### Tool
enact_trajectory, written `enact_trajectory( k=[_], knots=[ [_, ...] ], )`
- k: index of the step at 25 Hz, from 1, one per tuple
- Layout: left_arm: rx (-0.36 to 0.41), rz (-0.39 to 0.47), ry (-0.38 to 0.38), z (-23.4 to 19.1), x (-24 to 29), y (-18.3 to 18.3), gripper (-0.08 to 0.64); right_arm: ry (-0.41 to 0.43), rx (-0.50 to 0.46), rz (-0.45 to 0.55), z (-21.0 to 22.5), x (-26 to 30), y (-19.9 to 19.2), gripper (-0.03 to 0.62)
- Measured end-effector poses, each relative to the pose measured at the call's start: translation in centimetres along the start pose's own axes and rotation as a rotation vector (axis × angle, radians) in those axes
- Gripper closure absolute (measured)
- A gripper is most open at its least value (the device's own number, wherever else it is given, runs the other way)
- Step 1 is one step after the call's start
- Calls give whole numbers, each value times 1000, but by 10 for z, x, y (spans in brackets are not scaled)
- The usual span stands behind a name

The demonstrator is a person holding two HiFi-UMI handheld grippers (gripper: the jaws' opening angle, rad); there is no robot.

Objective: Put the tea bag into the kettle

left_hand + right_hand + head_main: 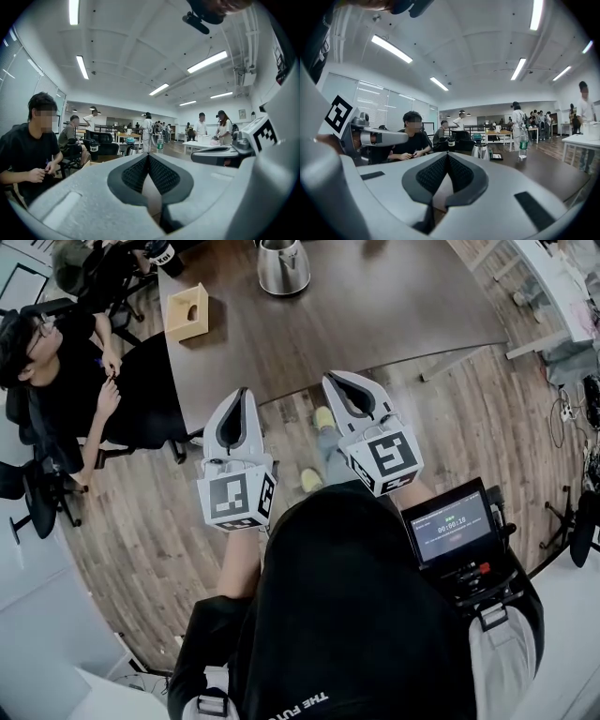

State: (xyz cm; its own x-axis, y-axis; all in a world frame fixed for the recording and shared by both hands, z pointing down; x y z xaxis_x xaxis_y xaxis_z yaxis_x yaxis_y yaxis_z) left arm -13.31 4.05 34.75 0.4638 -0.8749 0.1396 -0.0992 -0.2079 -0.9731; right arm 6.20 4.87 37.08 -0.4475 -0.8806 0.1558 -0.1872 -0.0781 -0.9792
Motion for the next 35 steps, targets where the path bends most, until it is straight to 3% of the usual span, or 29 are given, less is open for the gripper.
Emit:
enact_trajectory(
  k=[5, 9, 25, 31, 35],
  knots=[
    [18, 26, -35, 25, -48, -3, 555, -33, -16, 14, -28, -50, 2, 588],
    [26, 28, -55, 48, -43, 5, 555, -46, -23, 21, -14, -66, 9, 588],
    [-2, 63, -100, 71, -50, 7, 555, -55, -60, 53, -12, -66, 27, 588],
    [16, 62, -83, 118, -22, 19, 555, -40, -49, 79, 36, -86, 35, 586],
    [13, 67, -66, 127, -12, 23, 555, -25, -44, 81, 51, -85, 33, 586]
  ],
)
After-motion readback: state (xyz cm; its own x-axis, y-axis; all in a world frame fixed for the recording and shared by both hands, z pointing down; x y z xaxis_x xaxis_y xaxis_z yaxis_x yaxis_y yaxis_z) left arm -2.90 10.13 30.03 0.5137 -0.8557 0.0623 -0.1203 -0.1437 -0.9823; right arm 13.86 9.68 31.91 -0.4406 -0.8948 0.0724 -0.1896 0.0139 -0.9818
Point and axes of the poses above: the fingertips, and each gripper's own axes: x forward along the fingers, z to its right, y out of its top, the point moved 8 cm from there along -x, backward along the fingers, and after that the axes turned 9 degrees about -x, right-handed, at the moved point
